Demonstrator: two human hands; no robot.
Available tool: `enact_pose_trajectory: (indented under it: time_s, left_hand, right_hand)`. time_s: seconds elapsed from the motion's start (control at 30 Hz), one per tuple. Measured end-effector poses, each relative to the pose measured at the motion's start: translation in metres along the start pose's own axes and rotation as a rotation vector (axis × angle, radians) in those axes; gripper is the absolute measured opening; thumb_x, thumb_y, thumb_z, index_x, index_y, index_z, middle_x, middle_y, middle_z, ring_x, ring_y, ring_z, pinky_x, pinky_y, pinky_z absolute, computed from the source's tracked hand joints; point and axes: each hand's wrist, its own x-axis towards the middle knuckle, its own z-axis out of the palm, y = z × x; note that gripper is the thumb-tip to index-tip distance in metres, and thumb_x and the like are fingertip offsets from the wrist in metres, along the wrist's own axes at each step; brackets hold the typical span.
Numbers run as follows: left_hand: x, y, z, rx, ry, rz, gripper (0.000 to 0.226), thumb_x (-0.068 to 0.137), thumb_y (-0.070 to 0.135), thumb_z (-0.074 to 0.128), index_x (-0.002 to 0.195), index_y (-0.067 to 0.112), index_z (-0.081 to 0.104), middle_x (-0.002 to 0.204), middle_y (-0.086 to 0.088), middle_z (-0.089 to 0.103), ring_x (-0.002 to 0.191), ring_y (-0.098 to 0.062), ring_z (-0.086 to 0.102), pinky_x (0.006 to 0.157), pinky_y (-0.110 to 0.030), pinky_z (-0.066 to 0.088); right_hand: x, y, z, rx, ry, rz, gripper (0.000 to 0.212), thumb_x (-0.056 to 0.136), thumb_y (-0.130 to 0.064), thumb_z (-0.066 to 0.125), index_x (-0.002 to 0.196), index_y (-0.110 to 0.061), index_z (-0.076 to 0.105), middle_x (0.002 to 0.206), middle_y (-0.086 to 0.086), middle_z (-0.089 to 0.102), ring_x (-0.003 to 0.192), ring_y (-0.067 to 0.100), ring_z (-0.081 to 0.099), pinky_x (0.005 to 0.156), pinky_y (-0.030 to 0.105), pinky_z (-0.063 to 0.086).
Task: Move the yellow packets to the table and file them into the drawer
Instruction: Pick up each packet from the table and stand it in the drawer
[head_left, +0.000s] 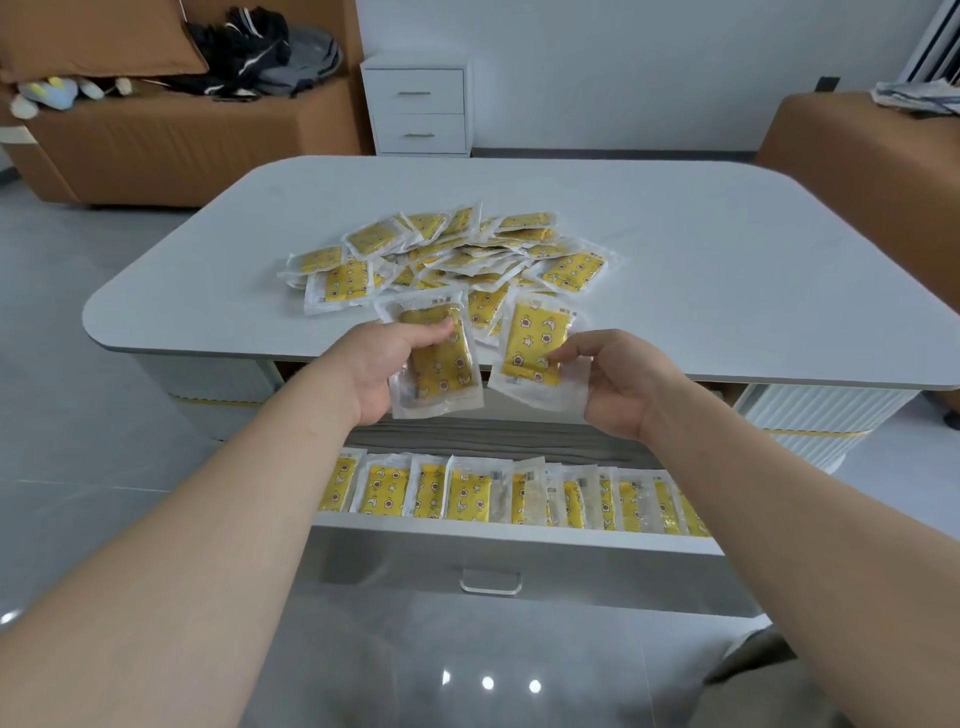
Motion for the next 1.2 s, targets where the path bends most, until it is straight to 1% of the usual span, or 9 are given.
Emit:
enact_pose_trajectory:
  time_s: [0.03,0.17,0.3,0.47,0.6,0.67,0.87,1.03,1.2]
  left_hand:
    - [0.001,-0.002,-0.003,0.029,0.010,0.001,0.057,0.055,0.037,0.095,0.103,0.013,0.077,0.110,-0.005,0.076,0.116,-0.027,0.064,0.108,-0.049,0.044]
    - [0.001,-0.009,-0.011,0.138,0.056,0.003,0.039,0.075,0.026,0.086,0.107,0.008,0.072,0.108,-0.006,0.075,0.108,-0.016,0.064,0.096,-0.029,0.039]
    - [0.007,-0.016,-0.020,0.270,0.089,-0.028,0.039,0.076,0.028,0.087,0.102,0.007,0.068,0.103,-0.008,0.074,0.102,-0.017,0.062,0.102,-0.034,0.037]
    - [0.014,-0.021,-0.038,0.375,0.075,-0.174,0.042,0.082,0.031,0.082,0.113,0.006,0.068,0.125,-0.011,0.067,0.131,-0.025,0.049,0.119,-0.051,0.025]
    - [0.024,-0.029,-0.048,0.429,0.054,-0.248,0.023,0.091,0.011,0.071,0.112,0.002,0.068,0.127,-0.012,0.066,0.121,-0.028,0.058,0.112,-0.046,0.040]
    - [0.030,-0.034,-0.055,0.484,0.066,-0.266,0.021,0.090,0.008,0.073,0.109,0.001,0.068,0.124,-0.012,0.067,0.122,-0.028,0.057,0.113,-0.047,0.038]
    - [0.049,-0.050,-0.079,0.659,0.133,-0.318,0.037,0.080,0.009,0.082,0.113,-0.001,0.068,0.116,-0.015,0.070,0.112,-0.033,0.064,0.103,-0.052,0.048]
    - [0.054,-0.059,-0.084,0.748,0.114,-0.424,0.036,0.081,0.009,0.081,0.113,0.000,0.067,0.112,-0.017,0.072,0.107,-0.037,0.067,0.098,-0.055,0.052]
    - [0.055,-0.055,-0.062,0.783,0.037,-0.430,0.033,0.081,0.012,0.082,0.109,0.001,0.069,0.109,-0.017,0.073,0.105,-0.036,0.069,0.098,-0.051,0.053]
  right_hand:
    - [0.000,0.001,0.001,-0.030,0.002,0.005,0.036,0.086,0.014,0.056,0.118,-0.001,0.059,0.119,0.021,0.072,0.105,0.038,0.073,0.094,0.053,0.057]
    - [0.003,0.005,0.004,-0.304,0.015,0.015,0.026,0.087,0.011,0.063,0.112,0.002,0.063,0.102,0.020,0.076,0.087,0.034,0.077,0.074,0.047,0.064]
    - [0.016,0.017,0.002,-0.683,0.057,0.079,0.025,0.083,0.006,0.077,0.104,0.002,0.064,0.100,0.020,0.076,0.088,0.034,0.076,0.083,0.047,0.062]
    - [0.038,0.049,-0.004,-1.181,0.153,0.112,0.041,0.079,-0.009,0.086,0.111,0.000,0.061,0.107,0.022,0.072,0.098,0.037,0.073,0.085,0.050,0.062]
    - [0.052,0.075,-0.008,-1.371,0.142,0.143,0.059,0.081,-0.012,0.083,0.130,-0.002,0.053,0.115,0.019,0.068,0.099,0.031,0.071,0.087,0.048,0.061]
    - [0.057,0.082,-0.009,-1.498,0.124,0.121,0.058,0.083,-0.016,0.082,0.132,-0.003,0.053,0.117,0.015,0.067,0.094,0.025,0.068,0.089,0.043,0.061]
    - [0.069,0.094,-0.021,-1.856,0.112,0.159,0.044,0.086,-0.039,0.078,0.113,-0.008,0.062,0.090,0.005,0.071,0.083,0.022,0.074,0.078,0.036,0.063]
    - [0.080,0.095,-0.031,-1.945,0.171,0.169,0.089,0.078,-0.058,0.079,0.145,-0.013,0.041,0.137,0.011,0.053,0.116,0.030,0.058,0.097,0.046,0.055]
    - [0.079,0.091,-0.031,-1.993,0.102,0.193,0.091,0.085,-0.060,0.071,0.151,-0.010,0.034,0.145,0.015,0.046,0.128,0.033,0.050,0.104,0.047,0.050]
